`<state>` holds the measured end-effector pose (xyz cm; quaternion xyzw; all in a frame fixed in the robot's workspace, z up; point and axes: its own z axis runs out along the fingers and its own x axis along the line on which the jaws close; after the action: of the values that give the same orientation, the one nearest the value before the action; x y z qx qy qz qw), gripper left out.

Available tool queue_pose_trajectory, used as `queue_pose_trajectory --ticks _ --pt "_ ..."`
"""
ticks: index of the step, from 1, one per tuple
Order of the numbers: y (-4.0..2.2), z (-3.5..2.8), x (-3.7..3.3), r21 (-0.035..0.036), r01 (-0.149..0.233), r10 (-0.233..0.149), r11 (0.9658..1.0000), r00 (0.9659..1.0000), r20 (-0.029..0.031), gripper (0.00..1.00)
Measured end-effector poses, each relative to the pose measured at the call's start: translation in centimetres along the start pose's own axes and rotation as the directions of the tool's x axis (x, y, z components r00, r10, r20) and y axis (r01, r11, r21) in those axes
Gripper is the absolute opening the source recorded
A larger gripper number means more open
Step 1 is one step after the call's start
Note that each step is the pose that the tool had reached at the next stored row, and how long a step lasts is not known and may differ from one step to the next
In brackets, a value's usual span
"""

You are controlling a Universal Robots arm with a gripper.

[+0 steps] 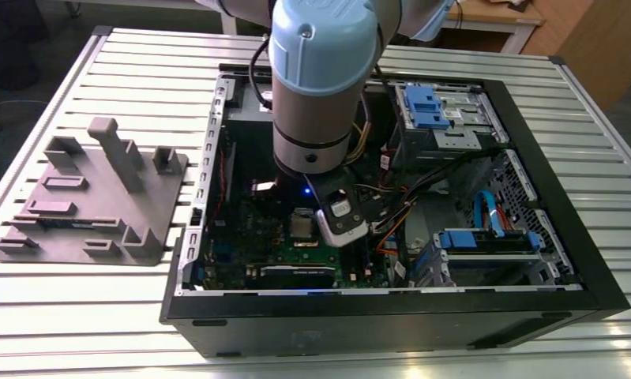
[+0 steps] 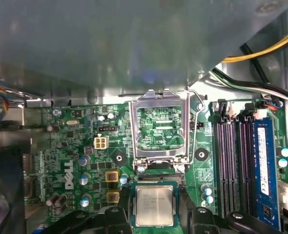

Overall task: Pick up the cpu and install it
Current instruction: 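Place the cpu into insertion slot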

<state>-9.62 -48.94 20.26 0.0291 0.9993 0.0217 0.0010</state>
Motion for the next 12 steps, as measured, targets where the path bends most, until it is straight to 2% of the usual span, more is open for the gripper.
queue_pose_trajectory --ticks 6,12 --pt "-0.23 0.30 -0.78 0.0006 0.000 0.000 1.0000 1.0000 0.0002 0.47" --pt "-0.24 0.42 -0.85 -0.0009 0.001 -0.001 1.0000 1.0000 0.0005 0.47"
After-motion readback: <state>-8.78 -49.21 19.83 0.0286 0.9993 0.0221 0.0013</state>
